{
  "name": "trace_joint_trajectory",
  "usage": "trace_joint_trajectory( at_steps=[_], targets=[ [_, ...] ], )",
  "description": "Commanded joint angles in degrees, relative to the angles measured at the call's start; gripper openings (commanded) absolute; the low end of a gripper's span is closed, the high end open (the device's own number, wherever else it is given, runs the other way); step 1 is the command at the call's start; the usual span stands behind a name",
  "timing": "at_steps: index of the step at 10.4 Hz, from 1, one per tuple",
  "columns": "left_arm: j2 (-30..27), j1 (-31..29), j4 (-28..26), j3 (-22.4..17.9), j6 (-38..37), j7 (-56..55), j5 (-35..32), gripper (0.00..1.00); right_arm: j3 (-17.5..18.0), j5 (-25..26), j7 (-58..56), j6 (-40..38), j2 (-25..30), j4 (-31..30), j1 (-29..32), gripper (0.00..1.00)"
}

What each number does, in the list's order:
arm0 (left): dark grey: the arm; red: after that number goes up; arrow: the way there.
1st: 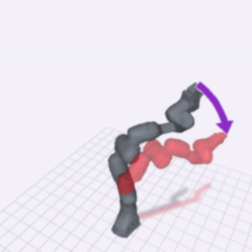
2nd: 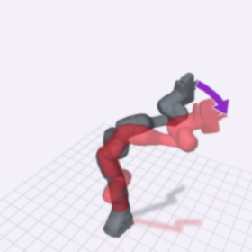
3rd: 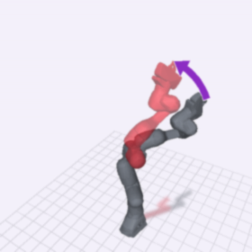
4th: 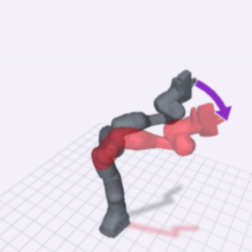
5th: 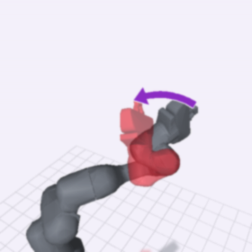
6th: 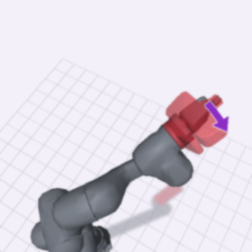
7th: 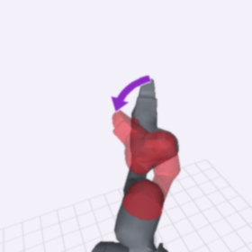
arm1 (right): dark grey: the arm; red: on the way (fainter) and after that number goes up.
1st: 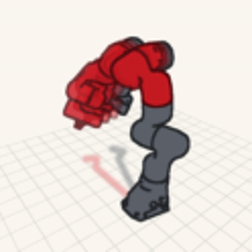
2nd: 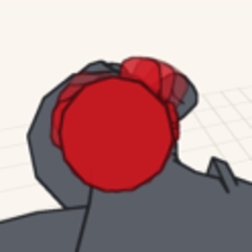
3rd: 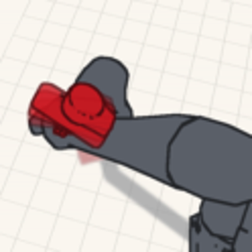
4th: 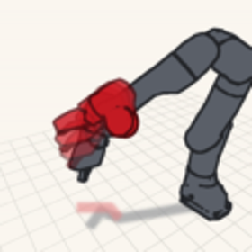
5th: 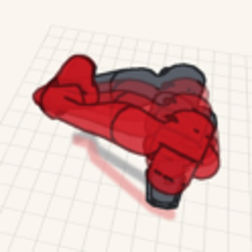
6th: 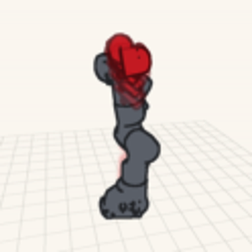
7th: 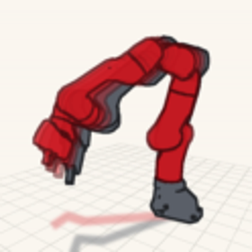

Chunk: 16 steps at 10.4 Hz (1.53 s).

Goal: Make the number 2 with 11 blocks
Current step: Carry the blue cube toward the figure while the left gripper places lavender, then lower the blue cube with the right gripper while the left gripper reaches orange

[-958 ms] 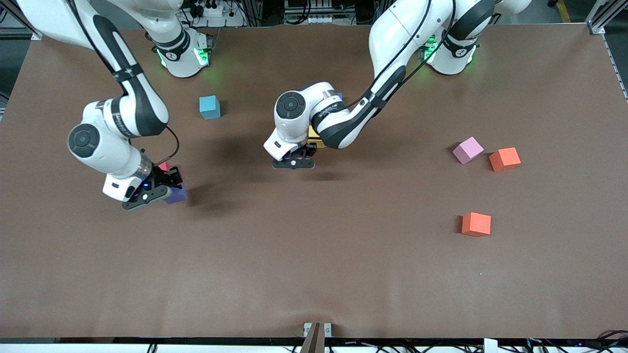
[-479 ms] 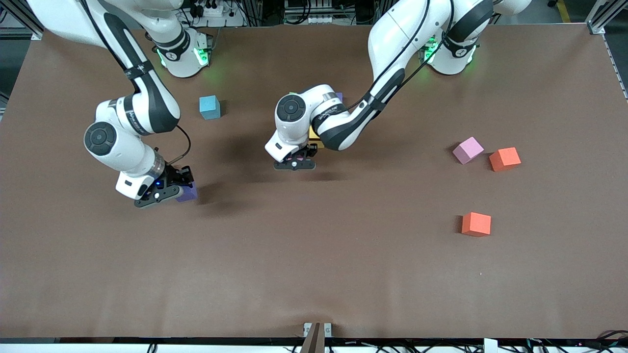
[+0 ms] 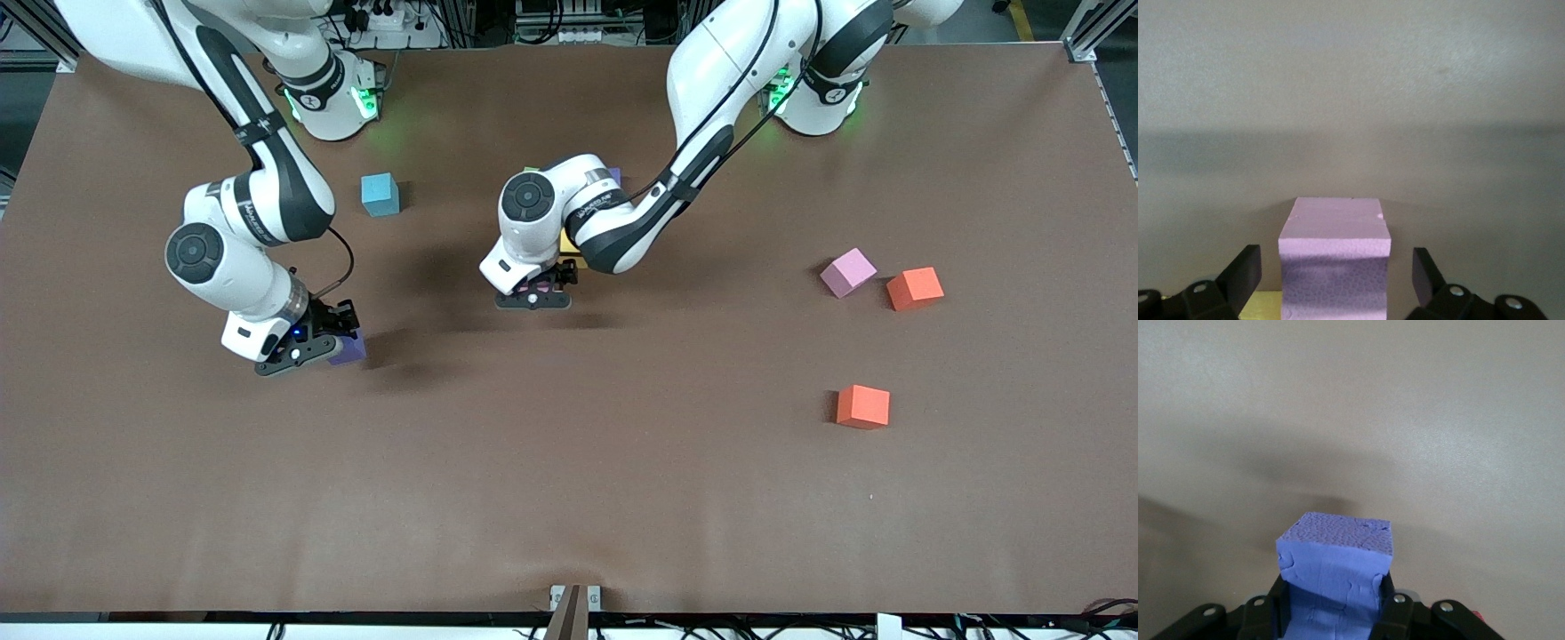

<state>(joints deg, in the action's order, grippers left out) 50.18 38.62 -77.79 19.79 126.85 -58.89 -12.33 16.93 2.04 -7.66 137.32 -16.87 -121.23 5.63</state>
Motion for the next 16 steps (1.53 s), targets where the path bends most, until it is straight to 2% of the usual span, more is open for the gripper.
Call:
trace_joint_trajectory(
  at_steps=[1,5,7,9,12,16],
  targets=[
    [-3.7,-1.0,0.1,-0.5,-1.2,0.9,0.3,1.00,0.1,-0.7,6.3,-0.3,-0.4,0.9,-3.1,0.50],
    [-14.4,-6.5,-0.1,-0.4,-12.9,1.1,1.3,1.00,0.7,-0.8,11.0,-0.3,-0.3,1.2,-5.7,0.50],
    [-19.0,-11.5,-0.3,-0.4,-20.3,1.7,1.0,1.00,4.1,-0.7,20.2,-0.3,0.3,1.2,-7.6,0.50],
    [-20.6,-18.0,-0.2,0.9,-22.2,7.0,1.3,1.00,4.2,-0.7,30.1,-0.2,0.8,2.7,-13.6,0.50],
    [-21.1,-26.4,0.0,0.7,-27.2,8.0,2.7,1.00,3.8,-0.7,40.1,-0.4,-0.4,8.3,-21.4,0.50],
    [-18.0,-34.4,0.1,-0.5,-26.7,11.5,2.0,1.00,2.8,0.0,48.0,1.2,-5.7,12.5,-27.8,0.50]
  ],
)
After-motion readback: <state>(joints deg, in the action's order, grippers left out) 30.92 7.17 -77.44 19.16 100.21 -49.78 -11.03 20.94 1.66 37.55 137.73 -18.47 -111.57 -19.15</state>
